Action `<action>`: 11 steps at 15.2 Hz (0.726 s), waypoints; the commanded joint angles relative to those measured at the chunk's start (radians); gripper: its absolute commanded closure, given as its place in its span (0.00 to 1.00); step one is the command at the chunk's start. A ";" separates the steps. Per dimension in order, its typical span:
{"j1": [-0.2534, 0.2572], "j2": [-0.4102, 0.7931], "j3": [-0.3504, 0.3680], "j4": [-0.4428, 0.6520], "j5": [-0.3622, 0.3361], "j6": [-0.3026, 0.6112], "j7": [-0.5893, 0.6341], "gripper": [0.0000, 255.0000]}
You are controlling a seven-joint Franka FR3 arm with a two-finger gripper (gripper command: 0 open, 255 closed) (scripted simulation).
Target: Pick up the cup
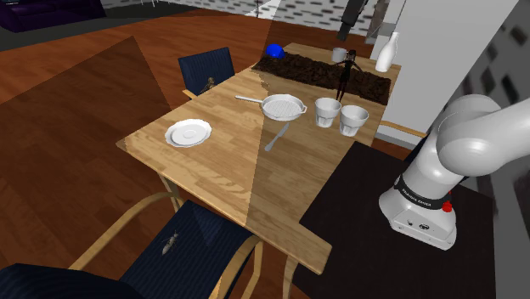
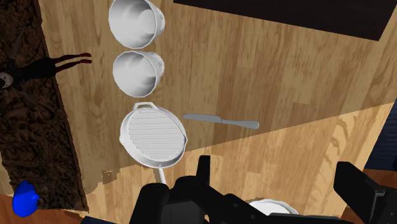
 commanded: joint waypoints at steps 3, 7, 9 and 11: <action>-0.007 0.001 -0.023 -0.056 -0.017 0.054 -0.021 0.00; -0.026 0.020 -0.071 -0.155 -0.054 0.168 -0.063 0.00; -0.037 0.038 -0.096 -0.199 -0.074 0.227 -0.084 0.00; -0.049 0.063 -0.121 -0.237 -0.094 0.289 -0.104 0.00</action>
